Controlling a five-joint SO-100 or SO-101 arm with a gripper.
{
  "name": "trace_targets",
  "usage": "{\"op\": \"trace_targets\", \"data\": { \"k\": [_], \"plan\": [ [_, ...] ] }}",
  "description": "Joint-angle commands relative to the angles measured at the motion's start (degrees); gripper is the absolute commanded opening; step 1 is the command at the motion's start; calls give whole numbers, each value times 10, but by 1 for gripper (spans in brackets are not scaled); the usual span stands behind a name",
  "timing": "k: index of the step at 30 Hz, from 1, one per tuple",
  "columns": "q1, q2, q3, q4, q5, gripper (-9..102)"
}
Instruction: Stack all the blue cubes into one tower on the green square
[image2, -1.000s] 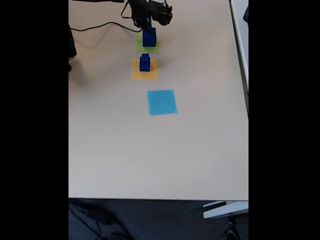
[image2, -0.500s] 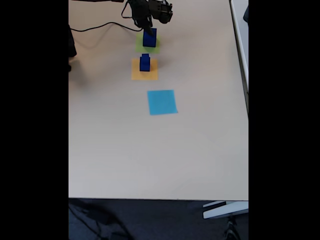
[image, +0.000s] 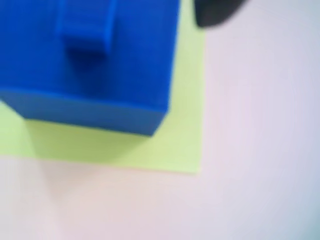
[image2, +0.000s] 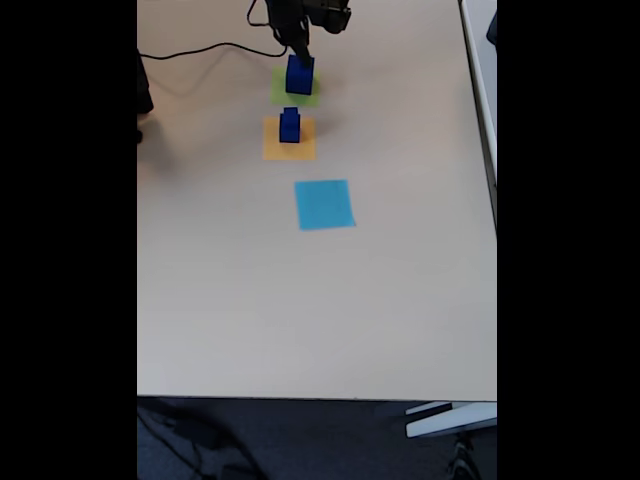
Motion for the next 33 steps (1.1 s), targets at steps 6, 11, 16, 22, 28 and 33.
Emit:
{"op": "trace_targets", "data": {
  "k": [6,11,16,22,28,33],
  "plan": [
    [-4,8,-70,0,-17,30],
    [-15,20,-113,33,4,28],
    [-4,54,-125,88,0,27],
    [80,104,-126,122,-142,27],
    [154,124,-124,128,-270,28],
    [167,163,-14,104,-257,27]
  ]
}}
